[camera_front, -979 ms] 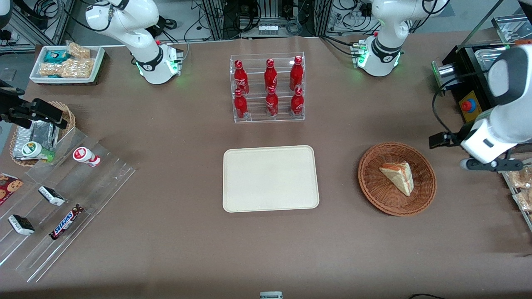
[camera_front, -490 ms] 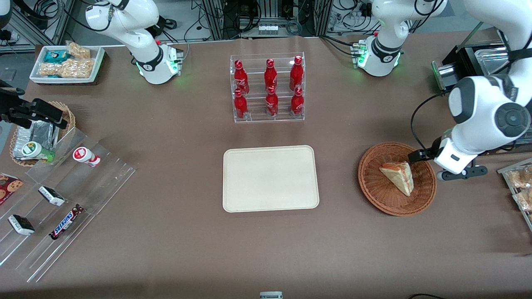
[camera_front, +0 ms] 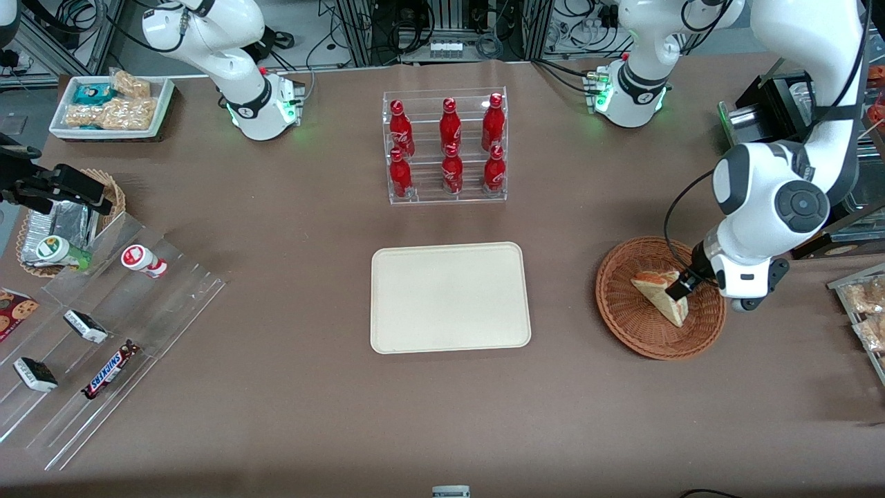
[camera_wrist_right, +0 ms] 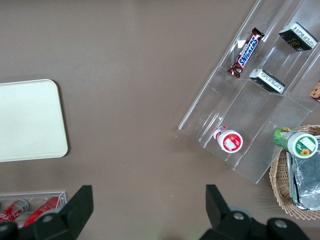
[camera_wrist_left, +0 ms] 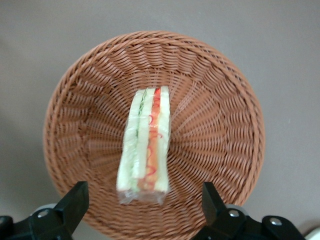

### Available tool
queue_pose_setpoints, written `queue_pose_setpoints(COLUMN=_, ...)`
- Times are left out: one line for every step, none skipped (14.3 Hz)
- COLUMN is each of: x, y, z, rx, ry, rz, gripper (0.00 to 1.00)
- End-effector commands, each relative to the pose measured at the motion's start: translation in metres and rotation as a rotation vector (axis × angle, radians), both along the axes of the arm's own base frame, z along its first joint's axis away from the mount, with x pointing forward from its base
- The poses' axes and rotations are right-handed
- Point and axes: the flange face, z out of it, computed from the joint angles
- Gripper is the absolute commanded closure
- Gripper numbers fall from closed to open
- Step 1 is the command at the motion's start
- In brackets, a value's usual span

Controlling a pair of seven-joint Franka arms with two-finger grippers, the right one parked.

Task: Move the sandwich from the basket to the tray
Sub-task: 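Lower the open left gripper over the sandwich in the wicker basket, then close the left gripper on the wrapped sandwich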

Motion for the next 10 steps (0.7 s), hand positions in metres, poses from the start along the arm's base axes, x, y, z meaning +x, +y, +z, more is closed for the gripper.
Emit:
queue_pose_setpoints(x=0.003, y=-0.002, z=-0.017, rx=0.011, ry=-0.007, rz=0.069, gripper=0.00)
queue_pose_setpoints(x=0.004, y=-0.002, z=-0.023, rx=0.010, ry=-0.004, rz=0.069, gripper=0.00)
queue_pose_setpoints(x=0.005, y=-0.002, z=-0.031, rx=0.010, ry=-0.001, rz=0.068, gripper=0.00)
queue_pose_setpoints(x=0.005, y=-0.002, z=-0.039, rx=0.009, ry=0.007, rz=0.068, gripper=0.00)
queue_pose_setpoints(x=0.005, y=-0.002, z=-0.045, rx=0.010, ry=0.014, rz=0.068, gripper=0.00)
queue_pose_setpoints(x=0.004, y=-0.002, z=-0.046, rx=0.010, ry=0.017, rz=0.068, gripper=0.01)
queue_pose_setpoints(x=0.003, y=-0.002, z=-0.047, rx=0.011, ry=0.025, rz=0.071, gripper=0.13)
queue_pose_setpoints(x=0.002, y=-0.002, z=-0.047, rx=0.012, ry=0.031, rz=0.077, gripper=0.35)
queue_pose_setpoints(x=-0.001, y=-0.001, z=-0.050, rx=0.016, ry=0.061, rz=0.075, gripper=0.65)
queue_pose_setpoints(x=-0.003, y=-0.001, z=-0.050, rx=0.018, ry=0.075, rz=0.073, gripper=0.82)
